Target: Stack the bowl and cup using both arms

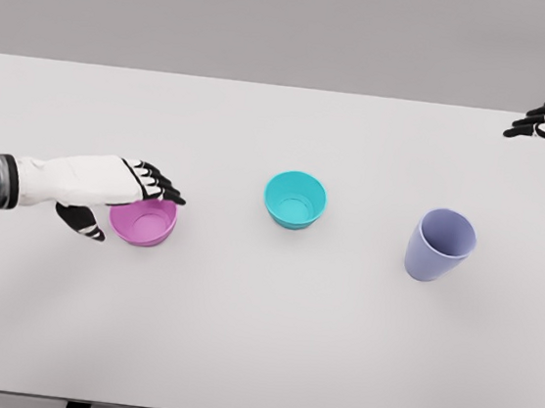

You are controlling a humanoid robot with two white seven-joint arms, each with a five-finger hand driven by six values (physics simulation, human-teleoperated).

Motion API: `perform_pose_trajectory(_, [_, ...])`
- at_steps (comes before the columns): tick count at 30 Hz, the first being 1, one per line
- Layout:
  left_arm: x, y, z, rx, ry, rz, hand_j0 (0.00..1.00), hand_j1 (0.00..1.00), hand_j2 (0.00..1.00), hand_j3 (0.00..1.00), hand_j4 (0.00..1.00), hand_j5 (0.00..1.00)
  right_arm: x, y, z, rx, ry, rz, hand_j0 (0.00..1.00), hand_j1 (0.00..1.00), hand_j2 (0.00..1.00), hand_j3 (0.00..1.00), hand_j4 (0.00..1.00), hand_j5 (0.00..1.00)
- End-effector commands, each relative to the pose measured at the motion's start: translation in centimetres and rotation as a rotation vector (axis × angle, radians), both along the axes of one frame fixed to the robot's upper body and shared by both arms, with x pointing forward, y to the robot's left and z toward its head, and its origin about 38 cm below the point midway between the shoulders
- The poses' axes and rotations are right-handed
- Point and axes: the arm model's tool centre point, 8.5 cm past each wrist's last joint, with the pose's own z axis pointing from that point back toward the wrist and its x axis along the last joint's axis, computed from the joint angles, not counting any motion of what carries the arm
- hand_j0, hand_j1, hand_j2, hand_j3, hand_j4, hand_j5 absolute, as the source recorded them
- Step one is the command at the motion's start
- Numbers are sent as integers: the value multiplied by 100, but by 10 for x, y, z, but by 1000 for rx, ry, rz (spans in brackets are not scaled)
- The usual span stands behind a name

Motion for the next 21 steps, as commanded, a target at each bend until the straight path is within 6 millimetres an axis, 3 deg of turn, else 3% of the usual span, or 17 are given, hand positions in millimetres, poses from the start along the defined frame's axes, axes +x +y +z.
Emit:
perform_pose_trajectory(1, [0, 1, -3, -1, 11, 6, 100, 100, 100, 100, 100, 100, 0, 0, -1, 6, 1, -1, 100, 100, 100, 100, 100, 100])
perform_pose_trajectory(21, [10, -1, -9, 5, 15, 31, 100, 100, 100, 100, 100, 100, 1, 0, 3, 5, -6, -3, 100, 100, 100, 100, 100, 100])
